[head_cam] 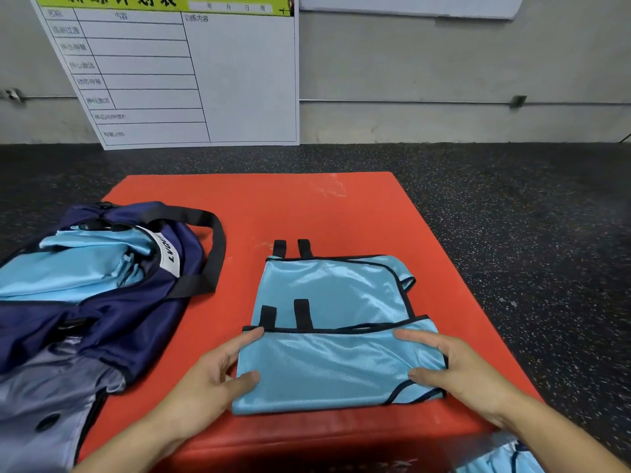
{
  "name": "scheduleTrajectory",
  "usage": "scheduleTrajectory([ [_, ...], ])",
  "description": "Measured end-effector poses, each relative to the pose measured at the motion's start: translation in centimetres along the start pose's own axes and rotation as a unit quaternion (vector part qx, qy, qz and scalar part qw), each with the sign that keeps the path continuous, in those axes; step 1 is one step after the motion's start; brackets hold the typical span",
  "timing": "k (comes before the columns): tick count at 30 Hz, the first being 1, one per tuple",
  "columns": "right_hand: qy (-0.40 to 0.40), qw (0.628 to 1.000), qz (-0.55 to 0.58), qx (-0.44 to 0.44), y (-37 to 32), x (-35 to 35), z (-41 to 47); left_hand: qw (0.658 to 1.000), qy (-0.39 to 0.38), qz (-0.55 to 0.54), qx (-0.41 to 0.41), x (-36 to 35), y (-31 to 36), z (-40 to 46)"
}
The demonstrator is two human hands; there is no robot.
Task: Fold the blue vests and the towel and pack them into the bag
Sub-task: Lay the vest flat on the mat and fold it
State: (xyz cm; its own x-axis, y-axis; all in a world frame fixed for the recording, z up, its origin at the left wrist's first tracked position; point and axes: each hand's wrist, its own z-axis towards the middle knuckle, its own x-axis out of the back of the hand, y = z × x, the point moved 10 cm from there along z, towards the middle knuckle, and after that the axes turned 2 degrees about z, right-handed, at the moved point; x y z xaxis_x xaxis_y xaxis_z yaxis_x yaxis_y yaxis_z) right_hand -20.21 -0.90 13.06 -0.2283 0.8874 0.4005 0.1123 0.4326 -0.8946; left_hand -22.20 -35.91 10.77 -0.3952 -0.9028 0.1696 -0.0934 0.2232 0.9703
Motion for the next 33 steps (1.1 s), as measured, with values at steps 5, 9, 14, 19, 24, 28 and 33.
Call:
scheduleTrajectory([
  [5,0.024,1.000,0.018,0.007,-1.0,0.5,2.0,0.999,0.045,0.003,-0.004,1.9,0.8,1.6],
  [9,0.043,0.998,0.035,0.003,-1.6,1.1,4.2,0.999,0.048,0.005,-0.008,2.1,1.2,4.2],
  [14,0.066,0.998,0.006,0.010,-2.1,2.0,7.3,0.998,0.057,0.024,0.007,3.2,1.1,7.3],
  [19,0.064,0.996,-0.048,0.028,-2.6,2.9,9.4,0.994,0.070,0.085,0.001,3.8,1.5,9.3],
  [24,0.067,0.994,-0.071,0.041,-3.2,4.2,11.2,0.987,0.076,0.142,-0.018,4.7,2.0,11.4],
  [28,0.085,0.993,-0.059,0.053,-3.6,5.2,12.1,0.979,0.083,0.178,-0.047,4.8,3.1,12.6],
  [33,0.093,0.993,-0.059,0.047,-3.4,5.5,13.8,0.976,0.088,0.194,-0.056,5.4,3.1,13.9],
])
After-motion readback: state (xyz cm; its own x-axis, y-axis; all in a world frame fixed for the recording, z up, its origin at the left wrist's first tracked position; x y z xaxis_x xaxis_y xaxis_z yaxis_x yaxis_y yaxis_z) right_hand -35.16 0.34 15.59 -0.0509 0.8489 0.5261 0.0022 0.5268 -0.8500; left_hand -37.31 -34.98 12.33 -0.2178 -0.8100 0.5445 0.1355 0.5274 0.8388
